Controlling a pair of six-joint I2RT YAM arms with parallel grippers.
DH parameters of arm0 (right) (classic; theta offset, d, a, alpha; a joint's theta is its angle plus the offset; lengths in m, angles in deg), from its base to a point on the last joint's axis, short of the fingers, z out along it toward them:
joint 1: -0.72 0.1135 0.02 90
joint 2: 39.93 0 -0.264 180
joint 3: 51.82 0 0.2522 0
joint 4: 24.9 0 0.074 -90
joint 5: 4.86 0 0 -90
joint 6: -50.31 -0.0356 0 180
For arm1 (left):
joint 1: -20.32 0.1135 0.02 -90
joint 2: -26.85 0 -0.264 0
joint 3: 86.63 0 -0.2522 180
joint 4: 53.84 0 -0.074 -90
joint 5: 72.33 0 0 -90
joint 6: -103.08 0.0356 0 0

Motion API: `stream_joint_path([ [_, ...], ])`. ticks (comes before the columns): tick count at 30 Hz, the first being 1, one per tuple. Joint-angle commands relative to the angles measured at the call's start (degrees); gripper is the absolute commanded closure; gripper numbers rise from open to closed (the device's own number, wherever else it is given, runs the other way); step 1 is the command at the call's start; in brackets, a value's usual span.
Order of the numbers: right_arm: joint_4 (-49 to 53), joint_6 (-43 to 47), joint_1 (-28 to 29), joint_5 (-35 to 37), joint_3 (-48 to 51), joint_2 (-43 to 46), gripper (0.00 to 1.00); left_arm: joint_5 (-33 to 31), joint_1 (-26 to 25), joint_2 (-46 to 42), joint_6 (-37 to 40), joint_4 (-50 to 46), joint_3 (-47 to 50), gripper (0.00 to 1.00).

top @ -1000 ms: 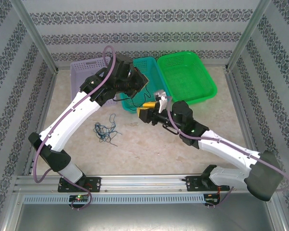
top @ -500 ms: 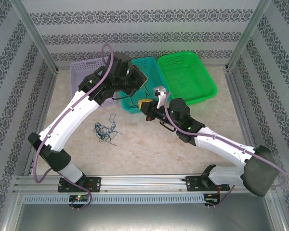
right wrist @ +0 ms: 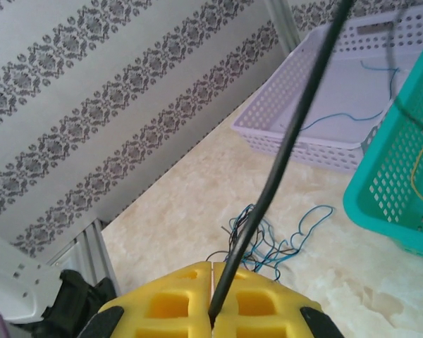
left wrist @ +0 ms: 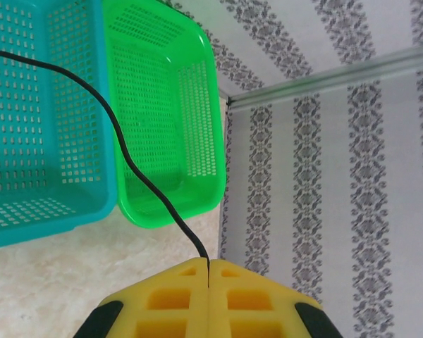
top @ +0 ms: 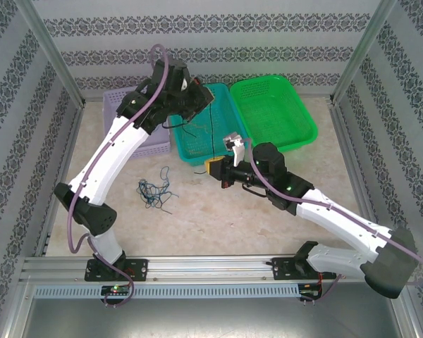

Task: Untangle the cables

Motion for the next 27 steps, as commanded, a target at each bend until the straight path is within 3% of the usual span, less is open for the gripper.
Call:
stream_joint_path([
  [1, 14.09, 2.03, 1.38, -11.19, -0.12, -0.4, 1.0, -1.93, 2.2, 0.47, 7.8, 7.96, -4.32, 1.0],
  [5, 15.86, 0.32, 0.93, -17.18, -0.93, -0.94, 1.0, -0.81, 2.26, 0.62, 10.89, 8.77, -4.16, 1.0],
  [9, 14.54, -2.39, -0.68, -17.69, -0.63, 2.04, 1.0, 1.94, 2.2, 0.14, 12.61, 10.42, -2.65, 1.0],
  [18, 12.01, -9.38, -9.8, -20.7, -5.85, 7.8, 1.0, 5.29, 2.18, 0.19, 10.79, 11.34, -0.46, 1.0],
  [23, 12.3, -17.17, -16.57, -24.84, -12.23, 5.85, 1.0, 8.0, 2.14, 2.28, 8.19, 12.67, -1.75, 0.77],
  [27, 11.27, -27.6, -20.82, -27.46, -17.4, 2.83, 1.0, 8.62, 2.1, 3.97, 7.21, 11.69, -3.89, 0.46],
])
